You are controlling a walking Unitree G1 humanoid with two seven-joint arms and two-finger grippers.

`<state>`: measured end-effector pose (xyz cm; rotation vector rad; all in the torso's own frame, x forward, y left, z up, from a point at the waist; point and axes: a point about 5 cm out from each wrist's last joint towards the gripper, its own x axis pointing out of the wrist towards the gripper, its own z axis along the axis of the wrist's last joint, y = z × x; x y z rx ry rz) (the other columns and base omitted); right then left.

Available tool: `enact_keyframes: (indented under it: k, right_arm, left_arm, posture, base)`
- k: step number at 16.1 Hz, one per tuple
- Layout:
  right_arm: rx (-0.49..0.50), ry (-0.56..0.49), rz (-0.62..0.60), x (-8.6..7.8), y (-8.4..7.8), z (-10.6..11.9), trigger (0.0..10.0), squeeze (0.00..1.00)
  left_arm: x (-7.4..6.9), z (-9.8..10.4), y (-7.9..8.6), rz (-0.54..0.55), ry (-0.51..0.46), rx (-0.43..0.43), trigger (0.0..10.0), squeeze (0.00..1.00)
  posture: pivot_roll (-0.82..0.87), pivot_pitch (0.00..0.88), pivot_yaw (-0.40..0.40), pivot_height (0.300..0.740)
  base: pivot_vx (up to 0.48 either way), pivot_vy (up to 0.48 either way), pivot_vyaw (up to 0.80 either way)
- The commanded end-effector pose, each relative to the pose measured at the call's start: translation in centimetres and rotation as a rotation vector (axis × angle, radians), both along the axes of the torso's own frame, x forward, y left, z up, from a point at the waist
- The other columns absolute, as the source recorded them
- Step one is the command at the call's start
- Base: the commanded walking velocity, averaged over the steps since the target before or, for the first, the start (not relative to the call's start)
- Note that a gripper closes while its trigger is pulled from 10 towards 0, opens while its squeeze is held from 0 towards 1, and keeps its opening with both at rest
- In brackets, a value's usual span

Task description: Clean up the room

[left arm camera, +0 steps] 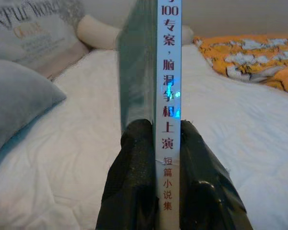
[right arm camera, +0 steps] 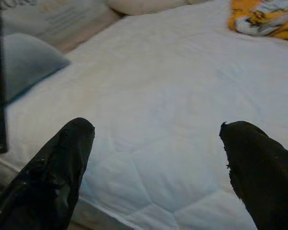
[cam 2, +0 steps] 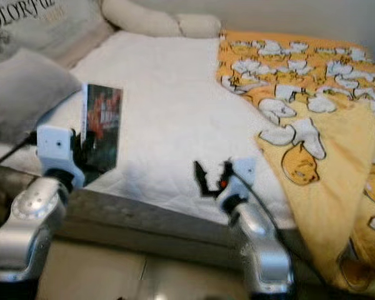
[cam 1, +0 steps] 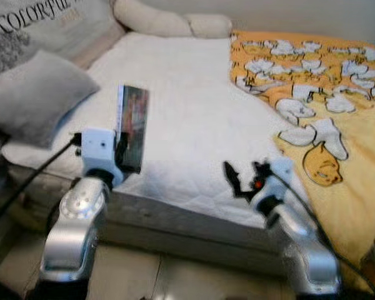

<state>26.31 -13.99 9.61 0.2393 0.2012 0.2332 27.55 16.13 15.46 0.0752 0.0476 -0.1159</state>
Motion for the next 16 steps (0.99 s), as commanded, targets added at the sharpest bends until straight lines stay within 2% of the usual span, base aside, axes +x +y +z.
enact_keyframes:
  k: [1, 6, 9, 11, 14, 16]
  right_arm:
    - [0.009, -0.003, 0.002, 0.1, 0.3, 0.3, 10.0, 0.0]
    - [0.011, -0.005, 0.0, 0.2, 0.2, 0.5, 10.0, 0.0]
    - [0.012, 0.004, -0.012, -0.2, -0.1, 0.4, 10.0, 0.0]
    - [-0.006, 0.003, -0.022, -0.4, -0.4, 0.5, 10.0, 0.0]
    - [-0.023, 0.014, -0.031, -0.6, -0.9, 0.4, 10.0, 0.0]
    - [-0.028, 0.013, -0.027, -0.6, -0.9, 0.5, 10.0, 0.0]
  left_arm:
    - [0.1, 0.9, 0.1, -0.004, -0.044, 0.01, 10.0, 0.0]
    - [0.1, 1.0, 0.0, -0.011, -0.039, 0.007, 10.0, 0.0]
    - [-0.5, 0.7, -1.0, -0.036, -0.028, -0.002, 10.0, 0.0]
    - [-0.8, 0.8, -1.8, -0.051, -0.028, -0.036, 10.0, 0.0]
    - [-1.1, 0.9, -2.7, -0.104, -0.035, -0.009, 10.0, 0.0]
    - [-1.1, 1.0, -2.4, -0.103, -0.04, -0.02, 10.0, 0.0]
  posture:
    - [-0.01, 0.0, 0.028, 0.74]
    - [-0.01, 0.0, 0.025, 0.74]
    - [-0.02, 0.026, 0.021, 0.74]
    - [-0.03, 0.034, 0.018, 0.74]
    - [-0.03, 0.045, 0.007, 0.74]
    - [-0.02, 0.047, 0.006, 0.74]
  base:
    - [0.0, 0.48, 0.0]
    - [0.0, 0.48, -0.8]
    - [0.0, 0.48, -0.78]
    - [0.0, 0.0, -0.3]
    - [0.0, 0.0, 0.0]
    - [0.0, 0.0, 0.0]
